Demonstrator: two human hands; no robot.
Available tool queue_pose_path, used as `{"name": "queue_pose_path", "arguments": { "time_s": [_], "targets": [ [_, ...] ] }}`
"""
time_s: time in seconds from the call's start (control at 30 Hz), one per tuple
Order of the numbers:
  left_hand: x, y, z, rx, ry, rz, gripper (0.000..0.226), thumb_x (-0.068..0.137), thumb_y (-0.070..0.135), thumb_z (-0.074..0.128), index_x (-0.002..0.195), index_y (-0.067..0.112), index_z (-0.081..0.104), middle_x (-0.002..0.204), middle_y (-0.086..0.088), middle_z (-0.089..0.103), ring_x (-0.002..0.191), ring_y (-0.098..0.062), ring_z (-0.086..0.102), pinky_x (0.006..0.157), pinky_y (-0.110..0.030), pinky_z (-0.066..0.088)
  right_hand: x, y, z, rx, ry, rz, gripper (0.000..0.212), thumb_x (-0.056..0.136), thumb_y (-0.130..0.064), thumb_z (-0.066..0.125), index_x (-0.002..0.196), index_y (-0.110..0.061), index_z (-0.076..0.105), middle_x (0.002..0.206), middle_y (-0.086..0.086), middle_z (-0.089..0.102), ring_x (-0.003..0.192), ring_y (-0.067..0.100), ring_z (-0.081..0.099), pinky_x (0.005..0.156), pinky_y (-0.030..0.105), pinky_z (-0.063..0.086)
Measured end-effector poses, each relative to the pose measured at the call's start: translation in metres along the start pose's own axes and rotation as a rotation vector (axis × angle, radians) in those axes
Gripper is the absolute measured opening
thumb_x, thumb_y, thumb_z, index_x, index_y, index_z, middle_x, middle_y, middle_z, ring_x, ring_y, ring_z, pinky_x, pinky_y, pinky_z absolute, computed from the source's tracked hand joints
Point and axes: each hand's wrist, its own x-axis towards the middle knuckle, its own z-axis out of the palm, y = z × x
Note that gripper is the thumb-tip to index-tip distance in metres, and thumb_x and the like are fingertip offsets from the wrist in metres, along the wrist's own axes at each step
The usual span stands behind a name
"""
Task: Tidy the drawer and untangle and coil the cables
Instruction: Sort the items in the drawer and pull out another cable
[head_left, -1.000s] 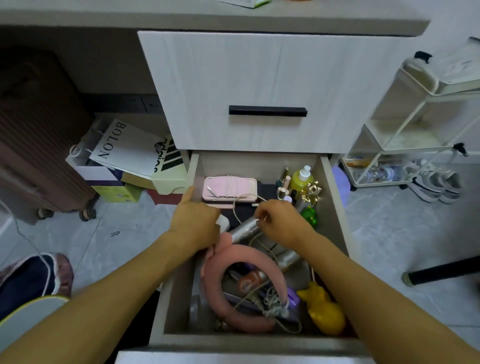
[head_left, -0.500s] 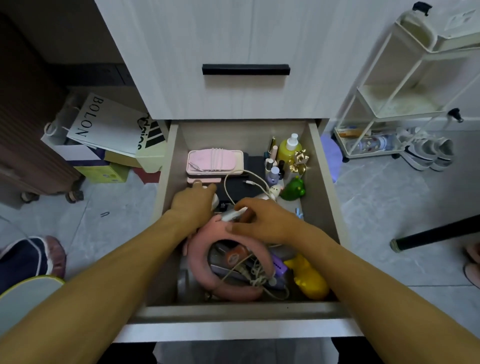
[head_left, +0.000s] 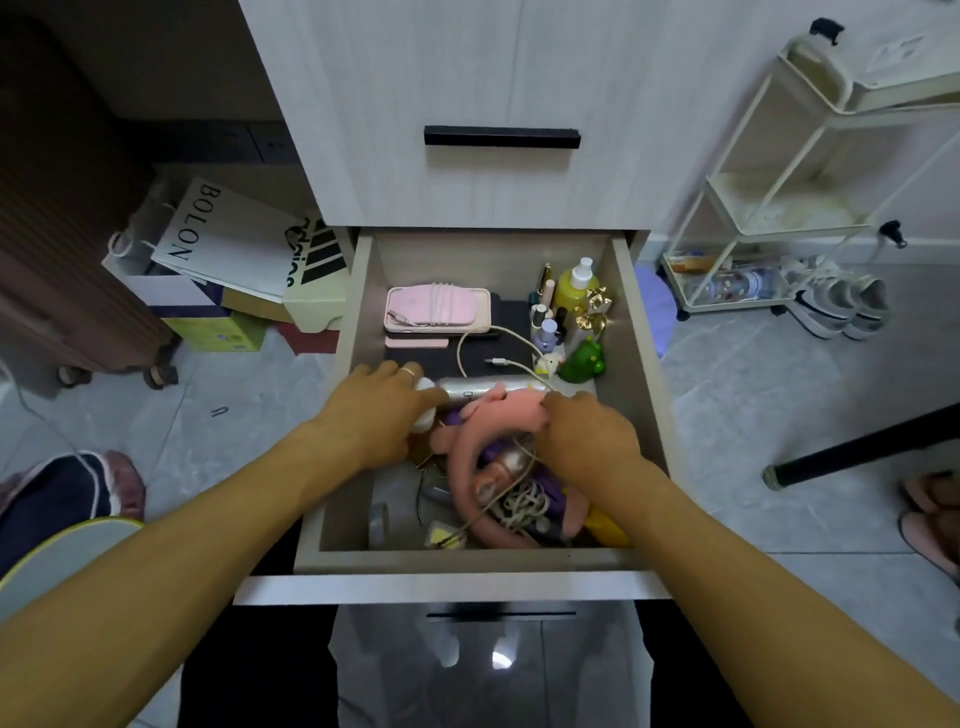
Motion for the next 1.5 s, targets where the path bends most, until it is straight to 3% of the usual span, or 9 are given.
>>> {"name": "queue_pose_path", "arguments": {
  "time_s": [0.13, 0.3, 0.5, 0.73, 0.93, 1.13, 1.3, 1.4, 1.5],
  "targets": [
    [-0.01, -0.004, -0.001, 0.057, 0.028, 0.032, 0.08, 0.081, 0.037, 0.067, 0.148, 0.034, 0.024, 0.145, -0.003, 0.043, 0.128, -0.024, 0.043, 0.111, -0.041, 0.024, -0.003, -0.017, -0.008, -0.13, 0.18, -0.262, 0.054, 0.086, -0.023, 0.063, 0.135, -0.016, 0.04, 0.134, 0.012, 0.04, 0.122, 0.03, 0.042, 0.093, 0.04, 0.043],
    [-0.019, -0.02, -0.004, 0.023, 0.07, 0.011, 0.083, 0.078, 0.039, 0.065, 0.149, 0.023, 0.025, 0.14, -0.001, 0.05, 0.128, -0.022, 0.044, 0.118, -0.047, -0.001, 0.027, -0.055, -0.003, -0.13, 0.079, -0.553, 0.061, 0.088, -0.037, 0.059, 0.143, -0.016, 0.04, 0.145, 0.009, 0.037, 0.134, 0.028, 0.031, 0.107, 0.042, 0.029],
    [-0.017, -0.022, 0.009, -0.08, 0.077, -0.027, 0.072, 0.074, 0.044, 0.066, 0.14, 0.027, 0.041, 0.127, 0.002, 0.06, 0.124, -0.02, 0.048, 0.121, -0.047, -0.004, 0.076, -0.057, 0.024, -0.155, -0.131, -0.395, 0.075, 0.092, -0.05, 0.049, 0.153, -0.022, 0.017, 0.152, 0.008, 0.03, 0.137, 0.031, 0.029, 0.11, 0.047, 0.026],
    [-0.018, -0.019, 0.012, -0.076, 0.092, -0.032, 0.076, 0.075, 0.048, 0.068, 0.142, 0.029, 0.039, 0.13, 0.003, 0.059, 0.129, -0.019, 0.045, 0.119, -0.046, -0.009, 0.076, -0.032, 0.014, -0.168, -0.29, -0.328, 0.052, 0.089, -0.055, 0.044, 0.133, -0.028, 0.05, 0.135, 0.012, 0.051, 0.123, 0.035, 0.047, 0.096, 0.043, 0.041],
    [-0.017, -0.012, 0.011, -0.052, 0.086, -0.074, 0.072, 0.076, 0.049, 0.068, 0.139, 0.029, 0.04, 0.132, 0.002, 0.058, 0.131, -0.021, 0.045, 0.121, -0.048, -0.006, 0.073, -0.04, 0.004, -0.213, -0.304, -0.206, 0.066, 0.087, -0.068, 0.035, 0.129, -0.022, 0.057, 0.132, 0.011, 0.056, 0.119, 0.031, 0.053, 0.093, 0.042, 0.041],
    [-0.015, -0.013, 0.015, -0.088, 0.124, -0.112, 0.074, 0.075, 0.048, 0.07, 0.14, 0.028, 0.04, 0.134, 0.001, 0.057, 0.131, -0.022, 0.045, 0.122, -0.047, -0.003, 0.063, -0.019, -0.016, 0.071, -0.15, -0.175, 0.073, 0.075, -0.085, 0.037, 0.103, -0.02, 0.056, 0.1, 0.003, 0.058, 0.094, 0.023, 0.056, 0.084, 0.039, 0.046],
    [-0.012, -0.006, 0.008, -0.214, 0.173, -0.124, 0.069, 0.075, 0.047, 0.071, 0.136, 0.029, 0.043, 0.129, 0.002, 0.059, 0.126, -0.021, 0.048, 0.122, -0.047, 0.002, 0.045, 0.01, -0.031, 0.189, 0.193, -0.179, 0.03, 0.079, -0.044, 0.065, 0.091, -0.019, 0.055, 0.091, 0.004, 0.062, 0.08, 0.023, 0.058, 0.068, 0.033, 0.046],
    [-0.005, 0.007, 0.0, -0.289, 0.218, -0.096, 0.068, 0.073, 0.045, 0.07, 0.134, 0.027, 0.046, 0.126, 0.001, 0.06, 0.122, -0.023, 0.049, 0.12, -0.043, 0.008, 0.029, 0.016, -0.036, 0.383, 0.319, -0.226, 0.023, 0.076, -0.029, 0.07, 0.093, -0.017, 0.06, 0.095, 0.003, 0.059, 0.085, 0.022, 0.058, 0.071, 0.033, 0.047],
    [0.004, 0.019, -0.006, -0.338, 0.261, -0.059, 0.064, 0.071, 0.042, 0.071, 0.129, 0.027, 0.049, 0.119, 0.001, 0.062, 0.115, -0.023, 0.052, 0.113, -0.04, 0.026, 0.017, 0.023, -0.035, 0.374, 0.474, -0.233, 0.025, 0.077, -0.022, 0.07, 0.099, -0.016, 0.061, 0.099, 0.002, 0.056, 0.087, 0.022, 0.055, 0.069, 0.032, 0.044]
  ]
}}
